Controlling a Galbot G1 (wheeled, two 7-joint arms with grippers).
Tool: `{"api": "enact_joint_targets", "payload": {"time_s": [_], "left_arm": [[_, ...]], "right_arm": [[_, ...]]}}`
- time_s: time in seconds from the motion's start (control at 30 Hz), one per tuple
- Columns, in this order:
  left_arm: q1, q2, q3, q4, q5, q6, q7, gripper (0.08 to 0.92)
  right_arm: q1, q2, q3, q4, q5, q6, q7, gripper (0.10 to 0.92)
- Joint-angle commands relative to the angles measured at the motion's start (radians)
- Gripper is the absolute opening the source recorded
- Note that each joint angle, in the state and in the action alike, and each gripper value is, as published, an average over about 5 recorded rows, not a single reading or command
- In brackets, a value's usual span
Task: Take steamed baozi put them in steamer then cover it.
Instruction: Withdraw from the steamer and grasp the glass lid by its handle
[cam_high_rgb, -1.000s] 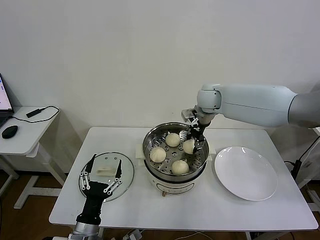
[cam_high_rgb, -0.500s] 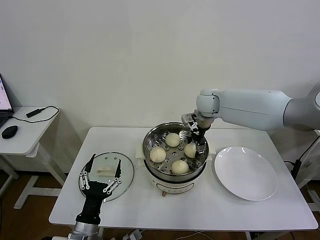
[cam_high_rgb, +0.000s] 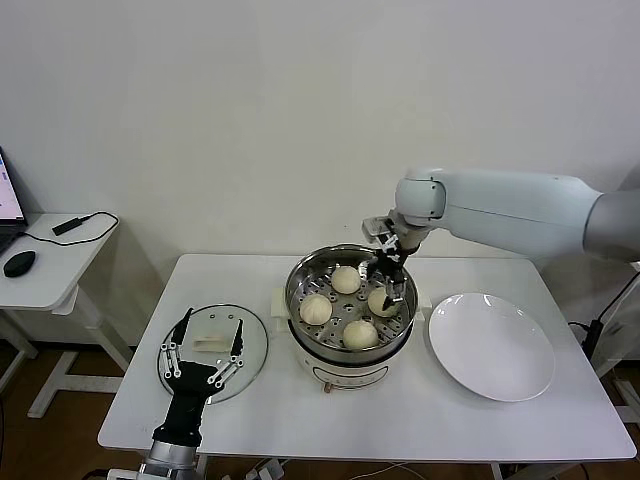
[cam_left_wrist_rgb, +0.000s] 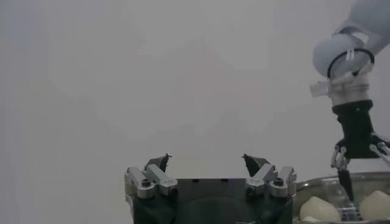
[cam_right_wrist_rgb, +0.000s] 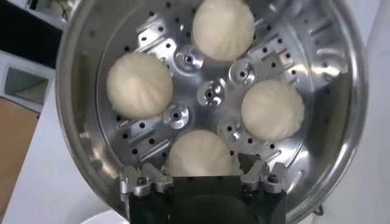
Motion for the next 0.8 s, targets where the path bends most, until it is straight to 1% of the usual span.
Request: {"api": "enact_joint_targets", "payload": {"time_s": [0.03,0.13,0.2,0.27,0.33,0.43,0.5,0.67,0.8], "left_arm": [[-0.027,0.009,0.0,0.023,0.09,0.026,-0.012,0.823],[-0.051,0.02,-0.002,0.04,0.114,0.04,-0.02,0.823],[-0.064,0.028,-0.003,0.044,0.123,0.056,-0.027,0.823],[-0.075,0.034,-0.001,0.042,0.129,0.073,-0.034,0.823],[-0.085,0.035,0.002,0.04,0.143,0.089,-0.048,0.823],[-0.101,0.032,0.004,0.043,0.182,0.119,-0.081,0.823],[-0.11,0.032,0.004,0.053,0.209,0.14,-0.101,0.823],[-0.121,0.05,0.002,0.102,0.294,0.141,-0.125,0.823],[-0.12,0.06,-0.01,0.131,0.415,0.116,-0.131,0.823]], "right_arm": [[-0.04,-0.215,0.213,0.253,0.112,0.086,0.528,0.823],[-0.168,-0.316,0.337,0.338,0.122,0.129,0.877,0.823],[-0.29,-0.364,0.442,0.362,0.106,0.179,1.07,0.823],[-0.431,-0.4,0.561,0.37,0.074,0.241,1.223,0.823],[-0.609,-0.422,0.728,0.368,0.026,0.3,1.327,0.823],[-0.877,-0.429,1.012,0.359,-0.036,0.363,1.41,0.823],[-1.031,-0.423,1.19,0.353,-0.064,0.392,1.427,0.823],[-1.399,-0.372,1.614,0.336,-0.136,0.465,1.403,0.823],[-1.632,-0.289,1.851,0.334,-0.191,0.511,1.37,0.823]]}}
